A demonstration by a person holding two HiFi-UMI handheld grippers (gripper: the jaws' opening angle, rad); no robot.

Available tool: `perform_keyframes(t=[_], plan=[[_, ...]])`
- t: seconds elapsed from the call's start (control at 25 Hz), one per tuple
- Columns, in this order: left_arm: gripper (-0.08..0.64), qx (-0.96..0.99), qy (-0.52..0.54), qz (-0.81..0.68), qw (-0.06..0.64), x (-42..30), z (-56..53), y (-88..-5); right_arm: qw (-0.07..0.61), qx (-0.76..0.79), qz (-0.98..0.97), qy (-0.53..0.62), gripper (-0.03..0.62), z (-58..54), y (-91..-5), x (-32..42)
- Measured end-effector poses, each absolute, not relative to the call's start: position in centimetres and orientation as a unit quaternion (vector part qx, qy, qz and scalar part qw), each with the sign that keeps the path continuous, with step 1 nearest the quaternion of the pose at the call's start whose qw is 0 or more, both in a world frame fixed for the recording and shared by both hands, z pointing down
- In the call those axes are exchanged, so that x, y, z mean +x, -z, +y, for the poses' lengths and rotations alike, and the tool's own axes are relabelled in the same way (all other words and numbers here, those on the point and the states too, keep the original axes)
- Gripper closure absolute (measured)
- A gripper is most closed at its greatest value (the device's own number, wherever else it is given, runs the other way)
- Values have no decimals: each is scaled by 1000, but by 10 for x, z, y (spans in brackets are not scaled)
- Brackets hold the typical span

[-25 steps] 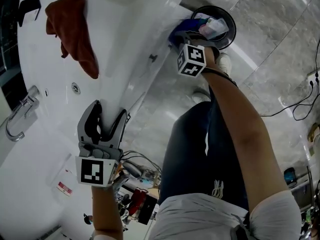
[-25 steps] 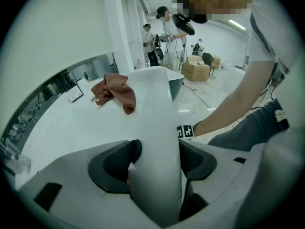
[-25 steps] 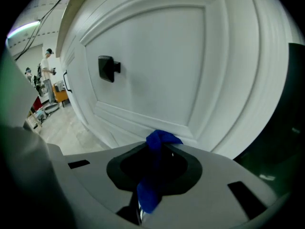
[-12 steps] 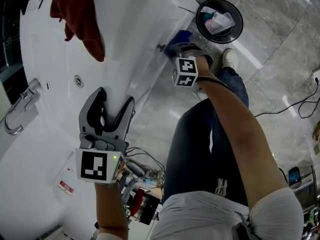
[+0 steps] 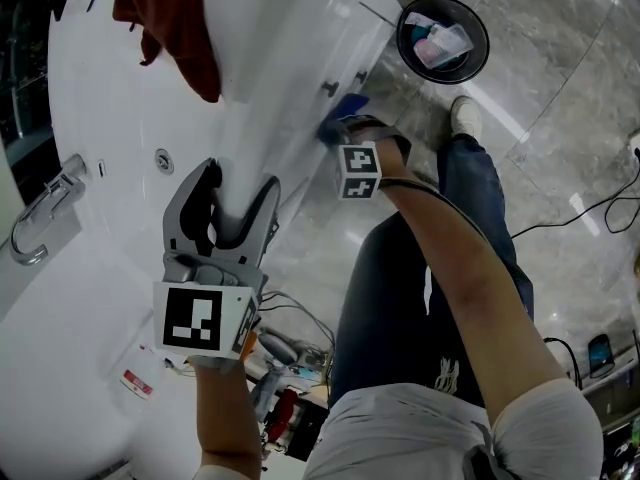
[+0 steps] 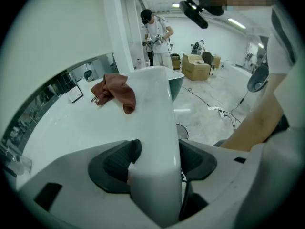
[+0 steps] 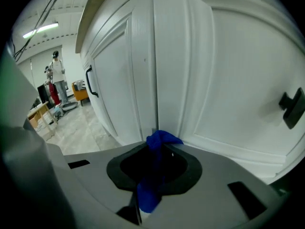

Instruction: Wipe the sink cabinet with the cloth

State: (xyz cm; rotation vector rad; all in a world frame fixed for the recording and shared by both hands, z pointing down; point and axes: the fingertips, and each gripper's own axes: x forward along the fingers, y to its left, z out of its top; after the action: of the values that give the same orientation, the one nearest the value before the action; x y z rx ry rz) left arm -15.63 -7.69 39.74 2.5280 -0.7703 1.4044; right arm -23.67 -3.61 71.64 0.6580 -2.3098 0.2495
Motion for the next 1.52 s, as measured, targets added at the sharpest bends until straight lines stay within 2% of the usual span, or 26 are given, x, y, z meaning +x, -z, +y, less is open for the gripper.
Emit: perform_keyframes(t=[0.24, 0.52, 0.76, 1.28, 1.52], plan=[[288, 843, -467, -257, 74, -156, -76, -397, 344, 274, -891, -115, 535, -33, -712, -246], [288, 842, -469, -257, 73, -156, -77, -398, 383, 245, -882, -124, 535, -31, -740, -248], [288, 842, -468, -258, 70, -157, -78, -398, 386, 265, -874, -130, 535, -40, -733, -236], [288, 841, -469, -258, 70, -157, -77, -398, 317, 357, -877, 50, 535, -67, -624, -201], [288, 840, -472, -260, 66, -158, -77, -399, 236, 398, -886, 18, 535, -78, -579, -183]])
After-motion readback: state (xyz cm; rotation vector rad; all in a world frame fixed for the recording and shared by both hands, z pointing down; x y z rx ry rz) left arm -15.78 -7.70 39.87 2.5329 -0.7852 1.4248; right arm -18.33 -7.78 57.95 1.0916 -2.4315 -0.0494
